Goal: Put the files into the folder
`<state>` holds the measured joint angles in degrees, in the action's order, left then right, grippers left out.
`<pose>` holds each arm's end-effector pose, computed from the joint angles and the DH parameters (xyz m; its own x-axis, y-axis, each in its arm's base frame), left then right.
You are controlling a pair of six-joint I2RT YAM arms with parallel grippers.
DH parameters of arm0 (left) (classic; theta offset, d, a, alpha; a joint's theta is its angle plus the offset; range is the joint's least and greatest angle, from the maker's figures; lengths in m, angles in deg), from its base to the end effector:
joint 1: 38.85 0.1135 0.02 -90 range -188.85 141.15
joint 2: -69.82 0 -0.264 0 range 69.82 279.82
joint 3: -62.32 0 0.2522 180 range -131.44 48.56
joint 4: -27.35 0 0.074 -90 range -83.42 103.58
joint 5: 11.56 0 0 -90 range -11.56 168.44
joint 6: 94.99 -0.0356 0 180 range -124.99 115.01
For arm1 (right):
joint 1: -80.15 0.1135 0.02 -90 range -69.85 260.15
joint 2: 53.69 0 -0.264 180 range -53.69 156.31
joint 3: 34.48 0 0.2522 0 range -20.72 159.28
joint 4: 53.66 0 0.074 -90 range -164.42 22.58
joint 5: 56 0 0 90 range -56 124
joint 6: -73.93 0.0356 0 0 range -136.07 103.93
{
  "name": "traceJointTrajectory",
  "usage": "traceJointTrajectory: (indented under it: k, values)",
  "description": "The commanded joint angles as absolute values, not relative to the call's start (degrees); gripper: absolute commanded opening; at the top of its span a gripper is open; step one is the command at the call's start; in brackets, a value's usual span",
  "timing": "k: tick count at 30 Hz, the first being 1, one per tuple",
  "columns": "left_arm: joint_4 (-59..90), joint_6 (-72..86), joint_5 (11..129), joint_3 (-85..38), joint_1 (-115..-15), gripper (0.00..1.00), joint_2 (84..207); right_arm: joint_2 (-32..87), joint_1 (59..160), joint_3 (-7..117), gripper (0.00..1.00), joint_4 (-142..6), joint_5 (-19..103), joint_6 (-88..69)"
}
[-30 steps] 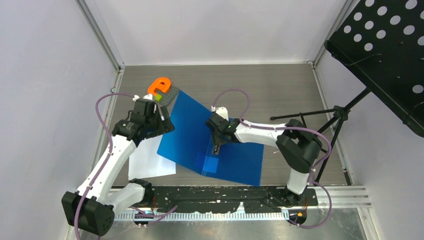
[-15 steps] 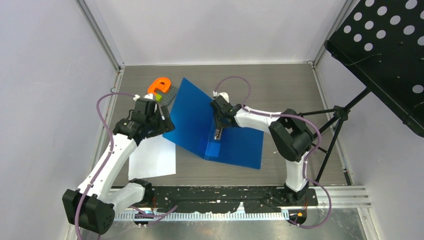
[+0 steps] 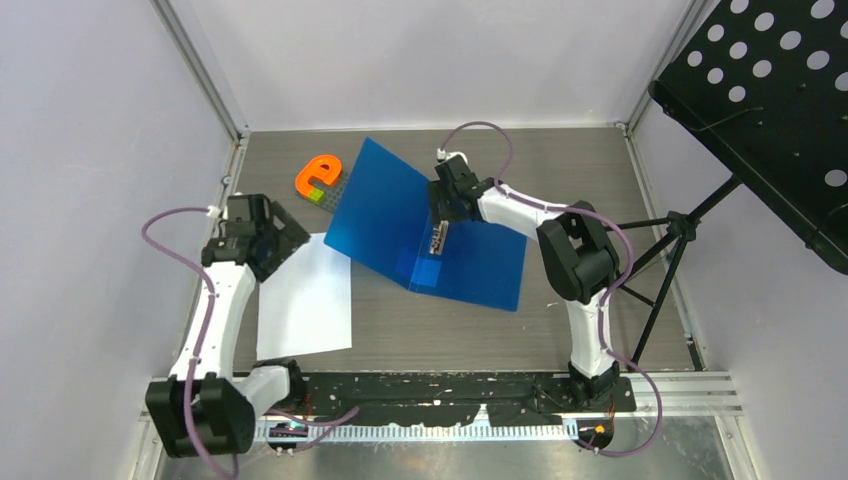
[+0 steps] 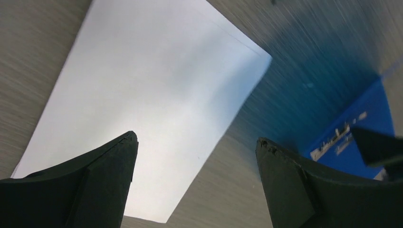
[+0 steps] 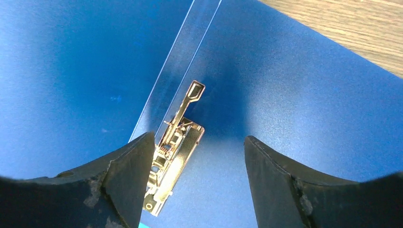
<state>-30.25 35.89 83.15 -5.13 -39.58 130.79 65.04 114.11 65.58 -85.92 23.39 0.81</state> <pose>0.2112 0.0002 0.2876 -0.5631 -0.6451 -0.5164 -0.5388 0.7605 -0.3625 0.3807 0.2485 0.1796 -0.7477 -0.1595 -0.6446 -0.2463 0.9681 0.0462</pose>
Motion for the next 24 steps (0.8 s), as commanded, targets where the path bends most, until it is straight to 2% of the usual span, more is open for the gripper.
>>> traceJointTrajectory:
  k: [1, 4, 6, 12, 19, 24]
  values:
    - [-26.39, 42.15, 79.31, -3.44, -30.33, 0.93, 135.02, 57.00, 114.32, 68.77, 0.77, -88.00, 25.46, 1.52]
    - [-26.01, 42.73, 83.83, -3.03, -27.74, 0.96, 137.63, 50.93, 114.41, 67.32, 0.80, -88.83, 28.40, 3.89]
    - [-24.45, 43.09, 82.86, -1.13, -24.48, 0.96, 138.96, 46.59, 115.06, 63.49, 0.81, -86.06, 33.48, 6.58]
    - [-22.23, 42.30, 81.30, 4.42, -15.98, 0.96, 140.32, 38.34, 126.03, 47.18, 0.83, -74.03, 39.59, 14.69]
    - [-19.10, 39.73, 75.41, 8.61, -9.11, 0.93, 143.69, 41.52, 138.77, 40.94, 0.83, -61.26, 35.24, 20.19]
    - [-21.65, 38.74, 77.82, 9.23, -8.71, 0.90, 146.78, 47.92, 145.98, 42.71, 0.84, -56.46, 31.38, 22.61]
